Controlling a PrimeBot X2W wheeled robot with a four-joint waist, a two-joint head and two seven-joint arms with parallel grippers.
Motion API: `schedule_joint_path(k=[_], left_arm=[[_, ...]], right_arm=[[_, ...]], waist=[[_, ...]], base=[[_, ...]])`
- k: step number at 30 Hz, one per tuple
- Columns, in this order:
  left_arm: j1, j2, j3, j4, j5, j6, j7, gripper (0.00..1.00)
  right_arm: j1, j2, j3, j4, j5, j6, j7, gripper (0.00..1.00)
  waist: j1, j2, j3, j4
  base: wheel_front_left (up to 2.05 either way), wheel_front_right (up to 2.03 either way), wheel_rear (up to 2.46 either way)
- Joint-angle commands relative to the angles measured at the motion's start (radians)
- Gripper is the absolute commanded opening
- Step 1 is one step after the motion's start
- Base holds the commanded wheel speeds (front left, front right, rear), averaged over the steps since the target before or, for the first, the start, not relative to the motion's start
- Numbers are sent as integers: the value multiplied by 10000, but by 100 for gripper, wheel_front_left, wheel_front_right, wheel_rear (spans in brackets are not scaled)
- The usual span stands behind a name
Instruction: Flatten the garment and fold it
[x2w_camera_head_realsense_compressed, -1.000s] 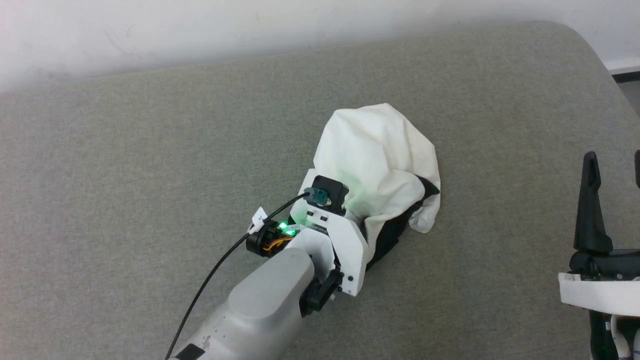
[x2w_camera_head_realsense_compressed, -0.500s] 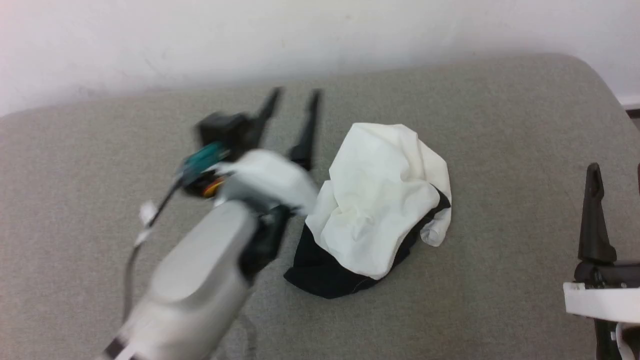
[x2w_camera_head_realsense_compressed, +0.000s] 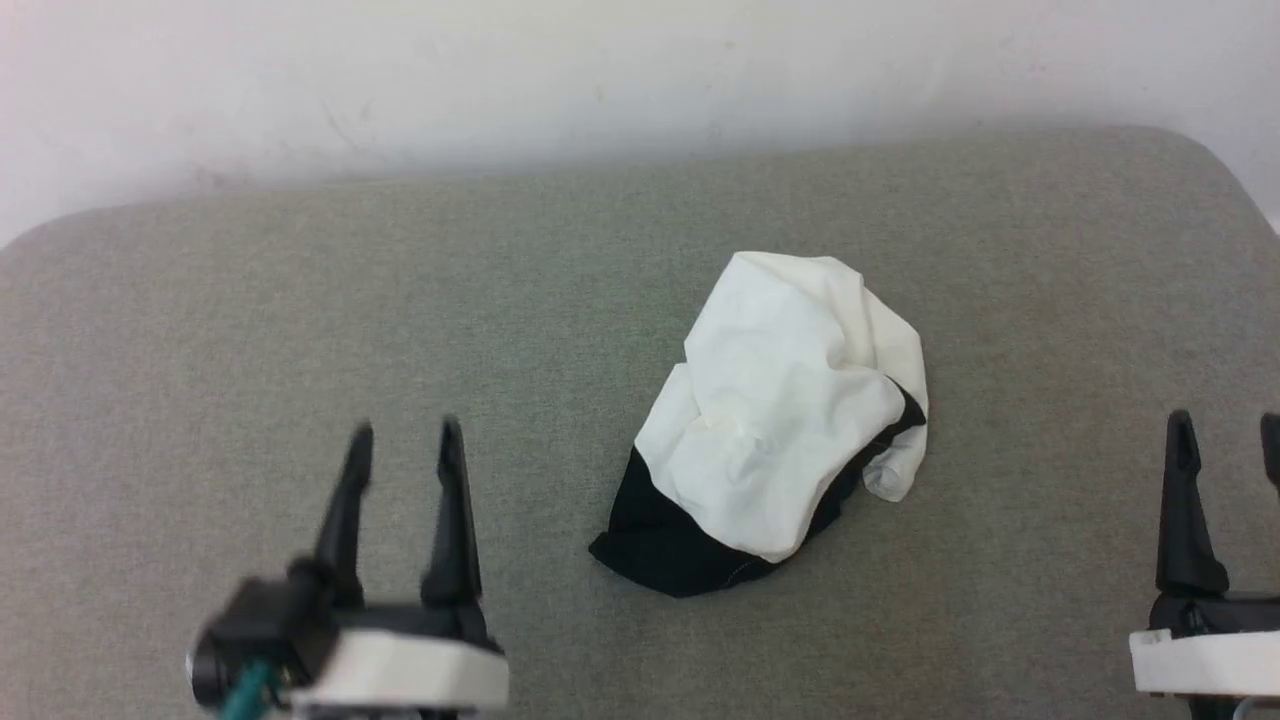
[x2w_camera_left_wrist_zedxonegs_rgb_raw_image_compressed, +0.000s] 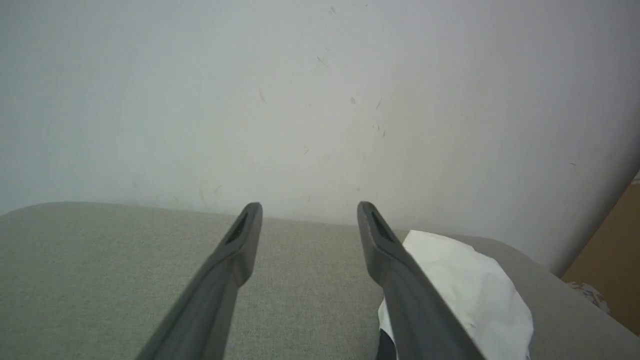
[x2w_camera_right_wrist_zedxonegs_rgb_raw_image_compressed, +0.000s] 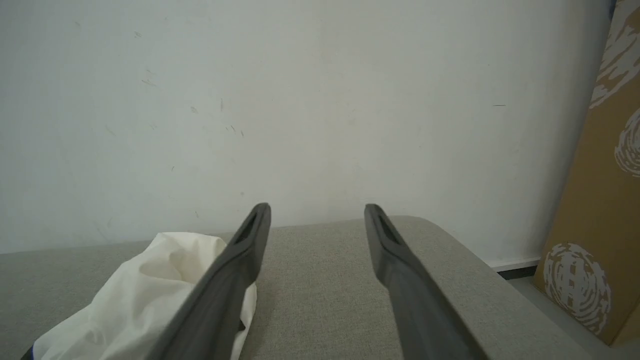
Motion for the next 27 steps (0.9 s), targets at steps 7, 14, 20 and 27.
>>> schedule_joint_path(k=[7,14,20,27], left_arm=[[1165,-1275,509,-36,896,-979,-46,100],[632,-2022,675,207,1645,-1761,-46,100],[382,-2469,707,411,1968,-2156,-47,100],[16,-2708,510,459,2164,-2374,-47,100]], right_arm=[[44,-3,-4,143,289,-19,49,100],[-1894,-1572,401,-145,1079,-19,1284,100],[-3705,-3440,1405,408,2134,-19,3170,100],[-4754,-5386,3034,1835,3512,-19,5572,100]], waist=[[1,-2,295,432],[1,-2,1037,720],[1,-2,1705,987],[1,-2,2564,1511]], base=[[0,0,0],[0,0,0],[0,0,0],[0,0,0]])
